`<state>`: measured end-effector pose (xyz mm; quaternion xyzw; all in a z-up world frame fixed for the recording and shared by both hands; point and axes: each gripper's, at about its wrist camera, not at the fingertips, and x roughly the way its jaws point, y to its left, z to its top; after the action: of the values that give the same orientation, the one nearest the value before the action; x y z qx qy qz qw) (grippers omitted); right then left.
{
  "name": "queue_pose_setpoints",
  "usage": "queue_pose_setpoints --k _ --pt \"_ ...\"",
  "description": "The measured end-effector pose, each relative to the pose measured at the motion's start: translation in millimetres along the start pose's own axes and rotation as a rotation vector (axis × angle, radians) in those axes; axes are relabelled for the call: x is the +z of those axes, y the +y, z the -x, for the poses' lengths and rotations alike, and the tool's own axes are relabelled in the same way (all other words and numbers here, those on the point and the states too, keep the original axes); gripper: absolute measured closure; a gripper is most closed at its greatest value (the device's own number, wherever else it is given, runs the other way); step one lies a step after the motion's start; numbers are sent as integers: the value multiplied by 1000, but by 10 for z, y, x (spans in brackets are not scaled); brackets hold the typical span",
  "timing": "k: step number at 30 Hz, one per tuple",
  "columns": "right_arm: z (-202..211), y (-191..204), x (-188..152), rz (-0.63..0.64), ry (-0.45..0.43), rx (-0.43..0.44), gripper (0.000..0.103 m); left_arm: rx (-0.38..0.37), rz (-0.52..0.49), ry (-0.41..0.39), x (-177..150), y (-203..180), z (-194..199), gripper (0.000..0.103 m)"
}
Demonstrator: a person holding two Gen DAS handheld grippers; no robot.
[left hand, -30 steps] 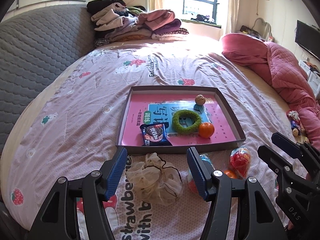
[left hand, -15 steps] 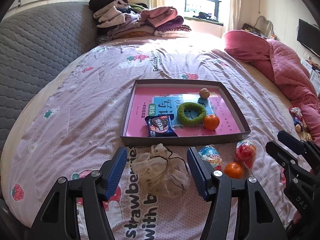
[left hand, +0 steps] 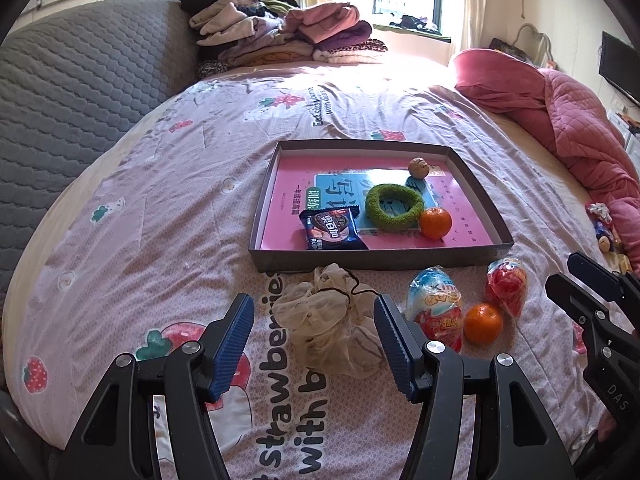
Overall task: Organize objects
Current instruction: 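Move the left tool to the white mesh bag while the right tool approaches a mandarin orange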
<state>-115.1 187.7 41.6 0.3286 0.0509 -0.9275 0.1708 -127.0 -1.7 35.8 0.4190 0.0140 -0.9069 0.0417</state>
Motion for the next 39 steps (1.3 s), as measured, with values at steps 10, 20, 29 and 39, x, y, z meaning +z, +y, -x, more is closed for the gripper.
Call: queue_pose_setpoints --k 10,20,29,39 --pt "-8 78 -103 7 19 8 63 7 -7 13 -93 17 -8 39" --pt "-53 158 -296 12 55 16 63 15 -4 32 -233 83 -57 39" --pt "-75 196 -414 8 80 16 63 12 -10 38 -342 111 -53 39" --pt "-66 220 -483 2 97 16 63 9 -12 40 -406 142 -18 39"
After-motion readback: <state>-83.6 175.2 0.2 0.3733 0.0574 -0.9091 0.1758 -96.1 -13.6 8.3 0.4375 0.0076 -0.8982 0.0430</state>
